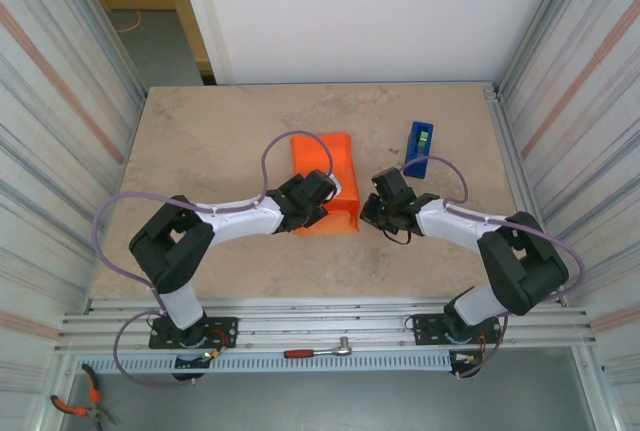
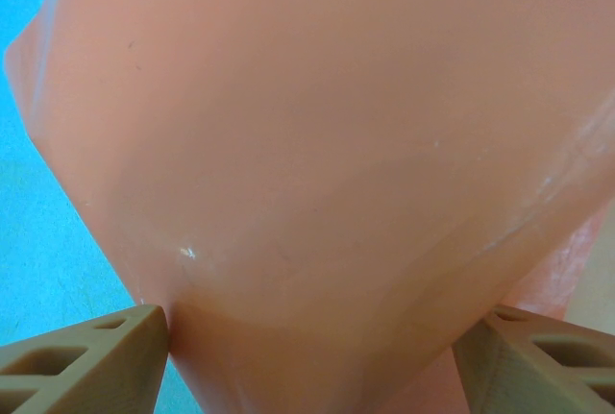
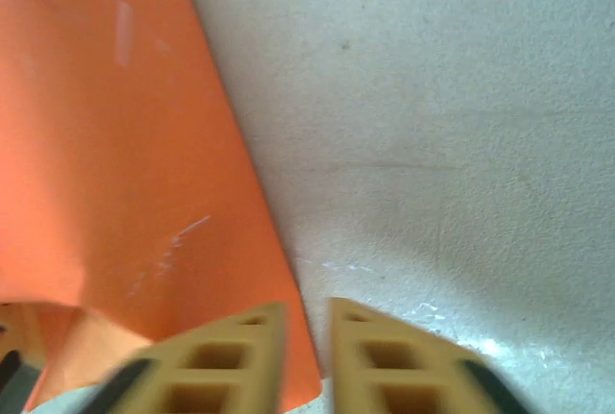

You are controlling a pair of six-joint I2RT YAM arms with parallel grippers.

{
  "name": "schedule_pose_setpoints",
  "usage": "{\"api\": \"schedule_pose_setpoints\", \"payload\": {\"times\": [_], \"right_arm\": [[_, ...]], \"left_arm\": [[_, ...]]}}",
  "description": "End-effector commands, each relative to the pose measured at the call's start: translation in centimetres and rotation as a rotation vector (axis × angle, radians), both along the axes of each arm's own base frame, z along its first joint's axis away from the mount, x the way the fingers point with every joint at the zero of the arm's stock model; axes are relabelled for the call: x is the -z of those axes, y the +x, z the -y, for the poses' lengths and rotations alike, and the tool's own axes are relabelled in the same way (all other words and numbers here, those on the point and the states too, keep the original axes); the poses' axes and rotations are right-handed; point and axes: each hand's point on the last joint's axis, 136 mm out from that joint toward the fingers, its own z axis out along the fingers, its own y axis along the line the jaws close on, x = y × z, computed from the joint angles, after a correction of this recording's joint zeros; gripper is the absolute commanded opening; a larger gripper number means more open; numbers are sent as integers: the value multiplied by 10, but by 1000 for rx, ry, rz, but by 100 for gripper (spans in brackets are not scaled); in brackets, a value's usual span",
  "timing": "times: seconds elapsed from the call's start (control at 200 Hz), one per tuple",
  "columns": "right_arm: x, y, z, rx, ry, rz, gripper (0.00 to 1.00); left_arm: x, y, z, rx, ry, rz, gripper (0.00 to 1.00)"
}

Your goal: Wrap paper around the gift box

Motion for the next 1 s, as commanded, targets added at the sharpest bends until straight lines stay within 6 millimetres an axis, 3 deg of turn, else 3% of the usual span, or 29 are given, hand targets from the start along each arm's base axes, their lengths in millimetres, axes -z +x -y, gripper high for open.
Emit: {"api": "schedule_pose_setpoints", "payload": {"times": [0.0, 0.05, 0.15, 0.326, 0.586, 0.817, 0.997], "right_arm": [[-3, -8, 1, 2, -14, -2, 42], [-5, -9, -4, -12, -14, 3, 49], [-6, -11, -11, -33, -24, 2, 53], [0, -13, -14, -36, -31, -10, 55], [-21, -13, -17, -43, -37, 45, 57], [-6, -13, -20, -52, -58, 10, 59], [6, -11, -22, -59, -80, -16, 53]], "left_arm": [[21, -12, 2, 38, 40, -61, 77], [21, -12, 3, 39, 41, -60, 77], [21, -12, 2, 39, 41, -61, 77], [21, -13, 3, 41, 41, -62, 77], [22, -13, 3, 40, 43, -64, 77], [23, -14, 3, 42, 45, -66, 77], [23, -14, 2, 41, 50, -65, 77]]}}
